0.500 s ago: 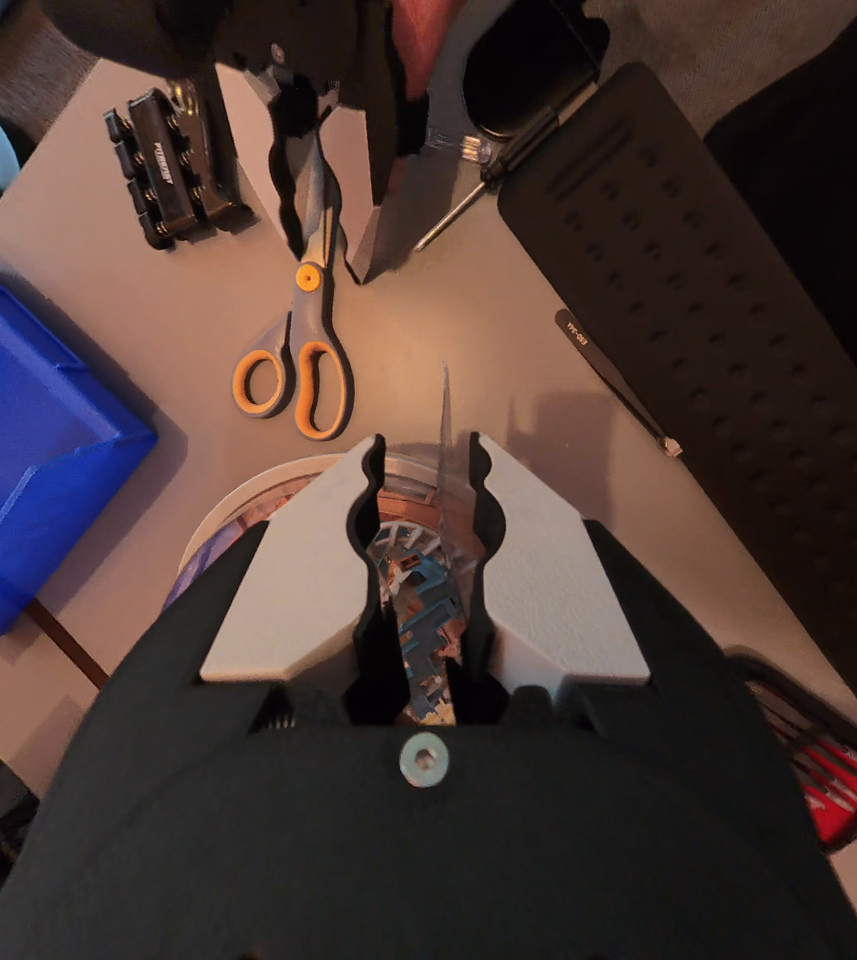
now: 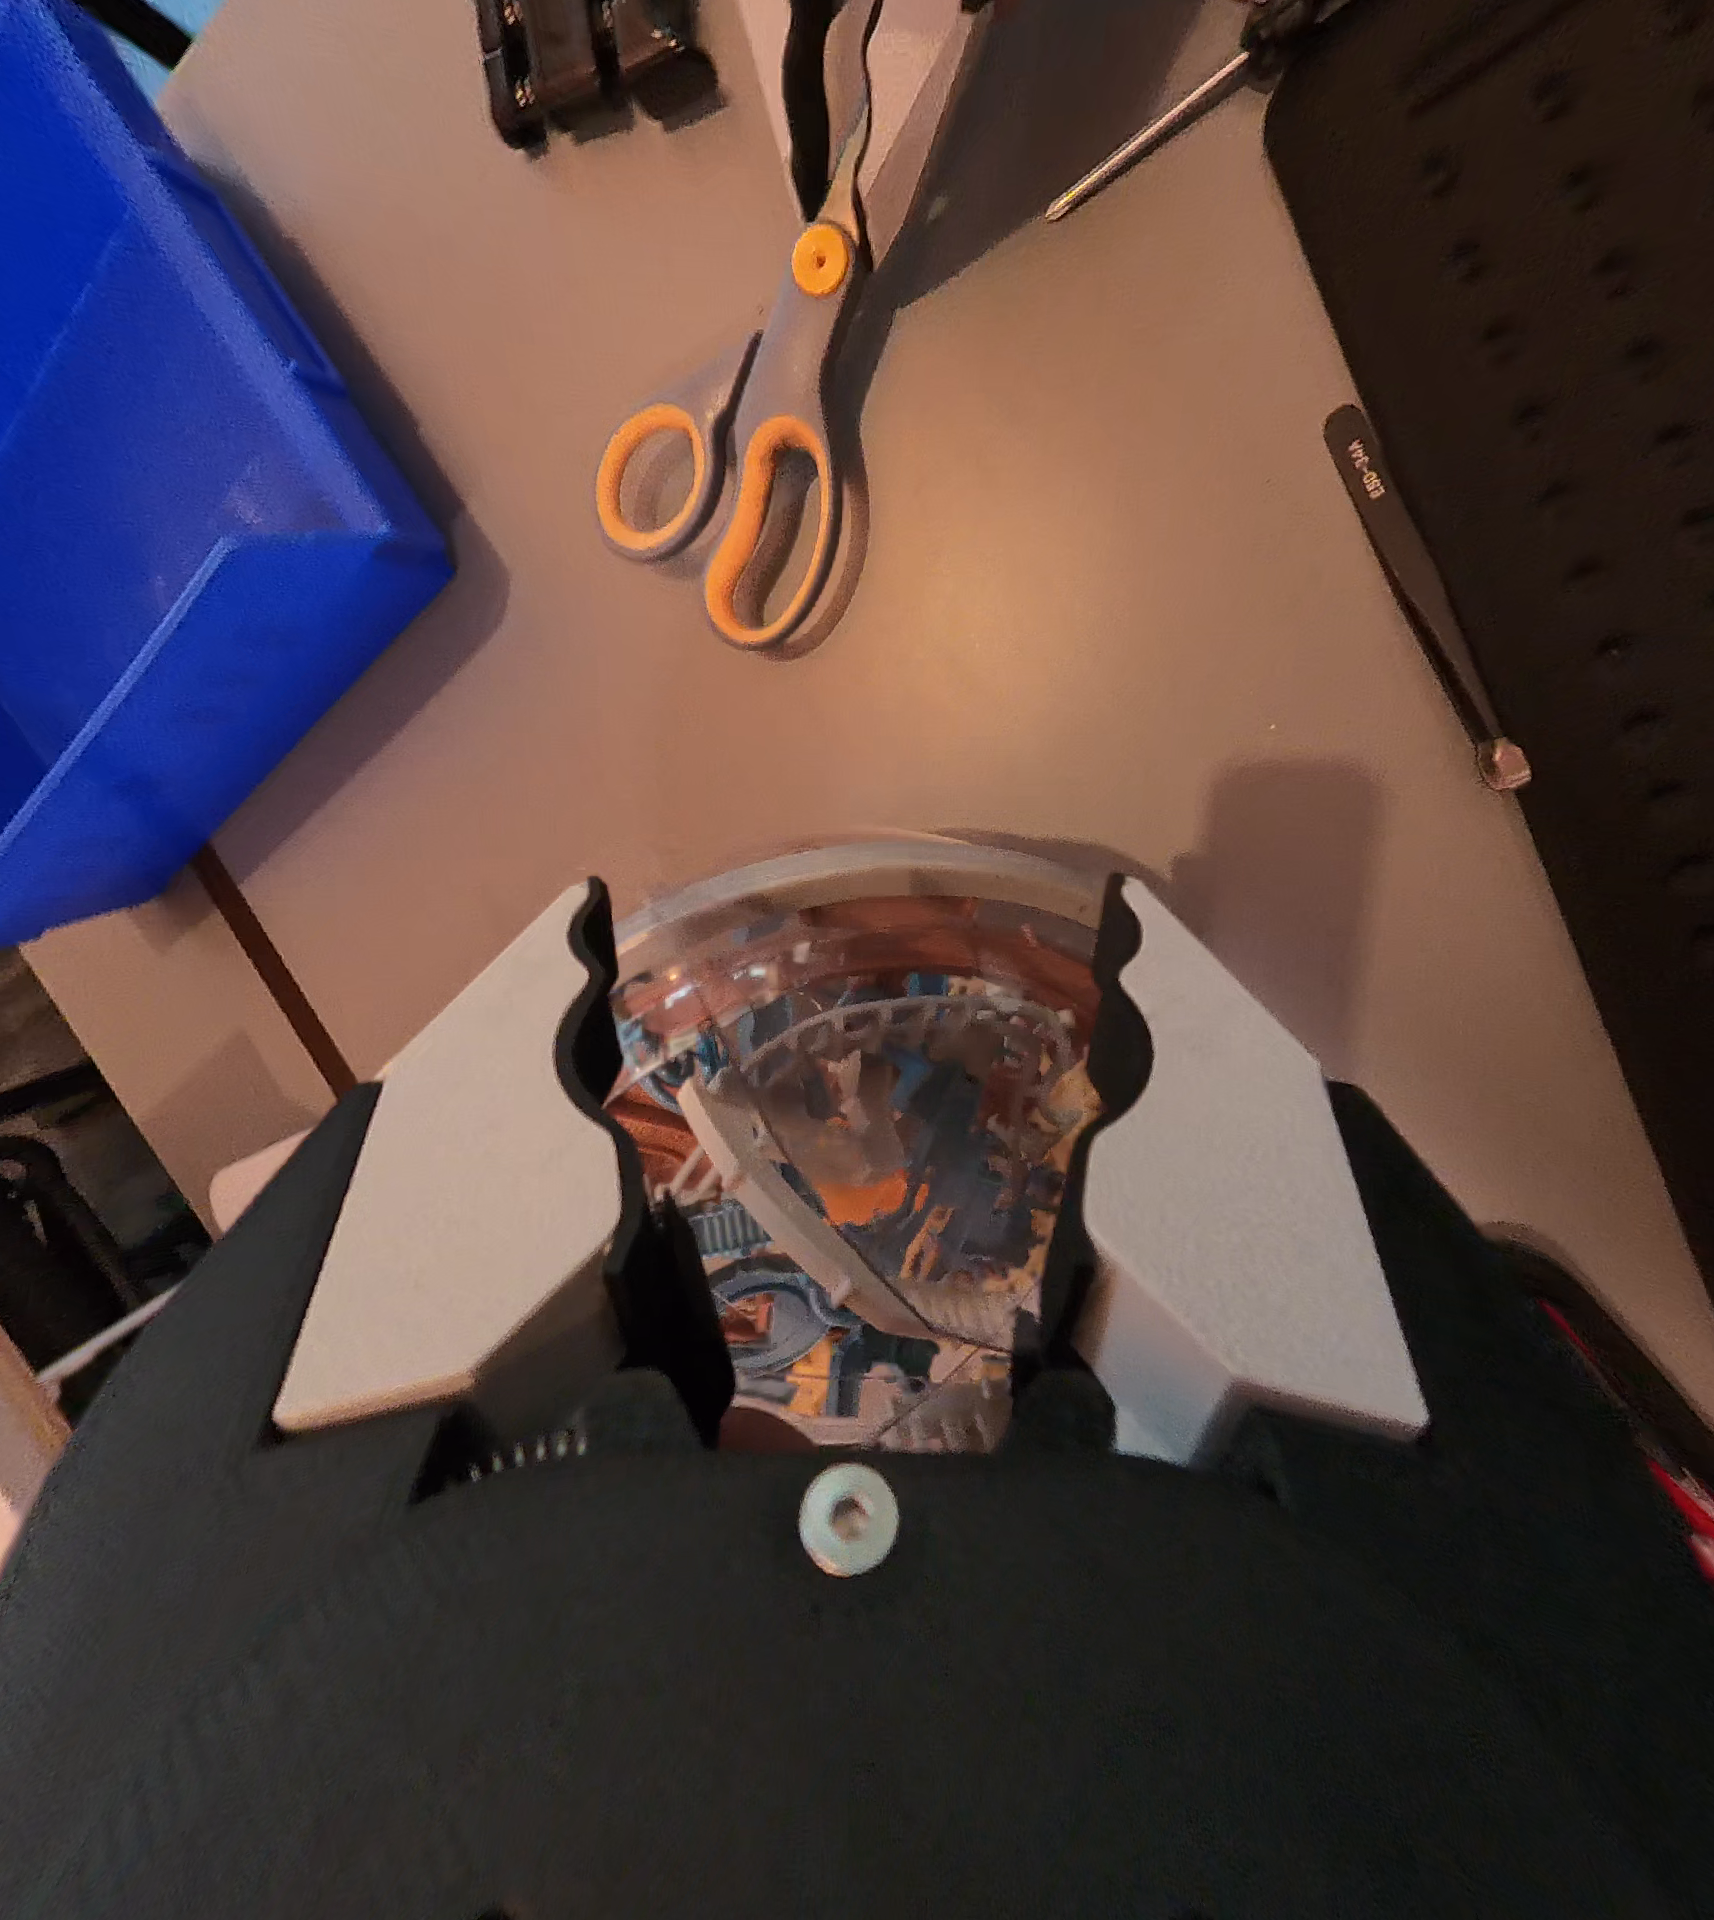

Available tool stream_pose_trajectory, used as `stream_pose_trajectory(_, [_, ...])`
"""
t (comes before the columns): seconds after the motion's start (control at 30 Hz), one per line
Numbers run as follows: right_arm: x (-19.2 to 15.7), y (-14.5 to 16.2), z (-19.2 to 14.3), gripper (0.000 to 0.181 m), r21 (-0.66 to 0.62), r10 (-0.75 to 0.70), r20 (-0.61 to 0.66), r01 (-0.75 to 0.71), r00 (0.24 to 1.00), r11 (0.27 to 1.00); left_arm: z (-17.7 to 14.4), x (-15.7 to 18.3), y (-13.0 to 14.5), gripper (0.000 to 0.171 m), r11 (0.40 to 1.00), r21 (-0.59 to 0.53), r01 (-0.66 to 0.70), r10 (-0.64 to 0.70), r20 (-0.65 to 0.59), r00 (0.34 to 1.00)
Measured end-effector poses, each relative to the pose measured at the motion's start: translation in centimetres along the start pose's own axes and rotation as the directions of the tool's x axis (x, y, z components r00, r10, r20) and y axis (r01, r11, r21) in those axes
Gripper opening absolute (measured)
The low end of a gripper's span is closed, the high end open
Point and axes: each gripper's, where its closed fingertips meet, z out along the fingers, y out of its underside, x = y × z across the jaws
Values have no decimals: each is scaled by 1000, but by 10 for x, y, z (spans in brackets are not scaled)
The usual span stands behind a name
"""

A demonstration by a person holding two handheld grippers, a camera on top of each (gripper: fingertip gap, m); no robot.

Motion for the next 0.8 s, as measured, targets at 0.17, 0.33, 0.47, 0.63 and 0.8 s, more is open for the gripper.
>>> stream_pose_trajectory(0.17, [-5, -18, -19, 14, 105, 19, 18, -21, 1000, 994, -27, -10, 12, 108, 993, 63, 96, -103, 118, 988])
stream_pose_trajectory(0.33, [-25, -37, -36, 14, 204, 10, 69, -24, 998, 979, -39, -4, 38, 124, 983, 65, 173, -181, 162, 970])
stream_pose_trajectory(0.47, [-52, -63, -53, 14, 306, -28, 133, -14, 991, 952, -53, -6, 48, 109, 968, 117, 222, -242, 196, 950])
stream_pose_trajectory(0.63, [-76, -91, -72, 14, 405, -74, 174, -3, 982, 914, -70, -9, 55, 118, 959, 158, 237, -271, 253, 929])
stream_pose_trajectory(0.8, [-101, -117, -83, 14, 486, -129, 205, 13, 970, 874, -81, -11, 70, 124, 983, 30, 180, -177, 377, 909])
